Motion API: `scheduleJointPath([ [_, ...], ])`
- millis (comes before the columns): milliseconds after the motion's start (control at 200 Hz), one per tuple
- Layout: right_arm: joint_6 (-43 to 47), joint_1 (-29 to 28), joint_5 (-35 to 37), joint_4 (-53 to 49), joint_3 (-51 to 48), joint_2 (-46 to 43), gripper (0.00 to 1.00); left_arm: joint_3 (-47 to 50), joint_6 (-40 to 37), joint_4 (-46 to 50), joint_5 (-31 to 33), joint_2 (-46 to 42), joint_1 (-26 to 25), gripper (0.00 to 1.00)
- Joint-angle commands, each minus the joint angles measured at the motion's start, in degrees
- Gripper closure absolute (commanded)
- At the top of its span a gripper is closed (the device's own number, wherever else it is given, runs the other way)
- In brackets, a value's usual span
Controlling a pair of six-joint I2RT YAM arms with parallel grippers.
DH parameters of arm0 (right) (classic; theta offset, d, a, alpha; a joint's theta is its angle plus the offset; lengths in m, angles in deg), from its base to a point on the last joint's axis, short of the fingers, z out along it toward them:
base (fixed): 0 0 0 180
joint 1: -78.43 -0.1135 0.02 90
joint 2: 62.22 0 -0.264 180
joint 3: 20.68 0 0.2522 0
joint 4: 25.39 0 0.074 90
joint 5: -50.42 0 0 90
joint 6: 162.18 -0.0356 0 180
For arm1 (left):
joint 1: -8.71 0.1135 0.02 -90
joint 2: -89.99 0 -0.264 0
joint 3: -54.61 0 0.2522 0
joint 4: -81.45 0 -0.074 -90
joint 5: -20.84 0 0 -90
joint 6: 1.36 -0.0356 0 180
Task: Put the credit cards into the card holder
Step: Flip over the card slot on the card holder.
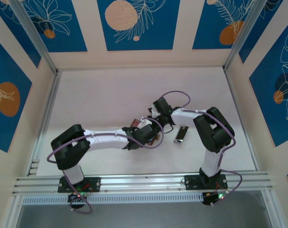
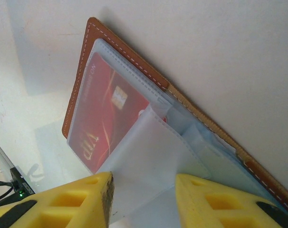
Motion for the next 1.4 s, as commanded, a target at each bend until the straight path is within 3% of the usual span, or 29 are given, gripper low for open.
scheduleJointPath([
  [0,1.9,0.3,-1.8,-4.4,-1.2,-1.6,0.59,1.1,3.4,7.0,1.1,1.5,4.1,0.68],
  [340,2.1,0.2,-2.5,-4.9,-0.9,-4.2,0.58,1.8,0.9,4.0,-3.5,1.8,7.3,0.69],
  [705,1.0,0.7,-4.6,-3.9,1.5,0.2,0.58,10.6,-8.0,-4.4,-10.5,-7.3,7.4,0.39],
  [955,1.1,1.3,-5.4,-4.7,2.4,0.6,0.58,13.7,-10.4,-10.7,-13.1,-8.5,7.6,0.34],
  [1060,1.1,1.2,-5.4,-5.0,3.0,0.5,0.59,13.7,-10.9,-11.5,-13.0,-8.6,7.6,0.33],
  [1395,1.4,1.3,-5.0,-5.8,2.1,-2.2,0.59,8.9,-9.0,-7.5,-2.4,-6.1,8.2,0.33],
])
